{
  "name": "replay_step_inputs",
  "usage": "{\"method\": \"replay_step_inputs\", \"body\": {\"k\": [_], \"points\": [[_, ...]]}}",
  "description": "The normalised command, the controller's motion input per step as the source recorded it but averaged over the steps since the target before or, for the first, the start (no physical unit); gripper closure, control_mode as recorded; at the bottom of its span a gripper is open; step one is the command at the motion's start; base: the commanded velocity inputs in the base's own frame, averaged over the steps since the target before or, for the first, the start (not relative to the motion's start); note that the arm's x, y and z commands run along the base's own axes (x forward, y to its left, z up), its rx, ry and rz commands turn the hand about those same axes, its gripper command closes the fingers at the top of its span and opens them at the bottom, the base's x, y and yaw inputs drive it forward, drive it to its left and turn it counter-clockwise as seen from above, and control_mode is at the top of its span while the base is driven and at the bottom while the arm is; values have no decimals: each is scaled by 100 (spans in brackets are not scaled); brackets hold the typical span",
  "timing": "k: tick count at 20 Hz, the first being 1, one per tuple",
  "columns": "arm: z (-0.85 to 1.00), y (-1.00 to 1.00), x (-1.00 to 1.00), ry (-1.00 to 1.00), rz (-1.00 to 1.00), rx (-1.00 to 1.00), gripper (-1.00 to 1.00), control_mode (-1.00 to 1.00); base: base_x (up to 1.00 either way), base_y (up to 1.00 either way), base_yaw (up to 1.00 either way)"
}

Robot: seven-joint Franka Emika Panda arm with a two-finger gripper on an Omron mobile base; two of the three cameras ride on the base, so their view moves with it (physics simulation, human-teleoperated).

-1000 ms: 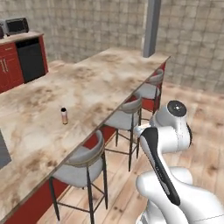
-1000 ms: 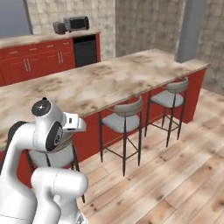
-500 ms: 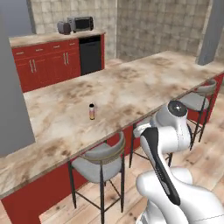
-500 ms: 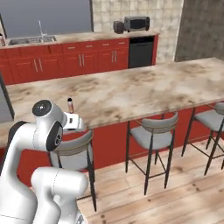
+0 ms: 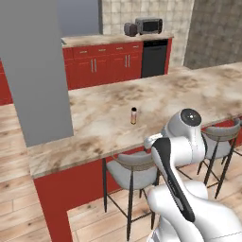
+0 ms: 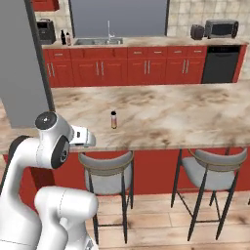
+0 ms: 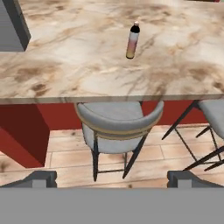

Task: Place the large bottle from the dining counter next to the other large bottle outside the sink, and place the small bottle from the dining counter next to the other small bottle inside the sink.

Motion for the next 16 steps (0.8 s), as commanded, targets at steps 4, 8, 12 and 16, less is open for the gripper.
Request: {"method": "replay_step_inputs", "body": {"k": [4, 8, 12, 16], "points": [[0, 0, 0, 0, 0, 0, -100, 100, 15, -3, 38], [0, 0, 0, 0, 0, 0, -100, 100, 0, 0, 18], [0, 0, 0, 0, 0, 0, -100, 100, 0, -10, 10], [0, 0, 0, 0, 0, 0, -100, 100, 0, -40, 8]]}}
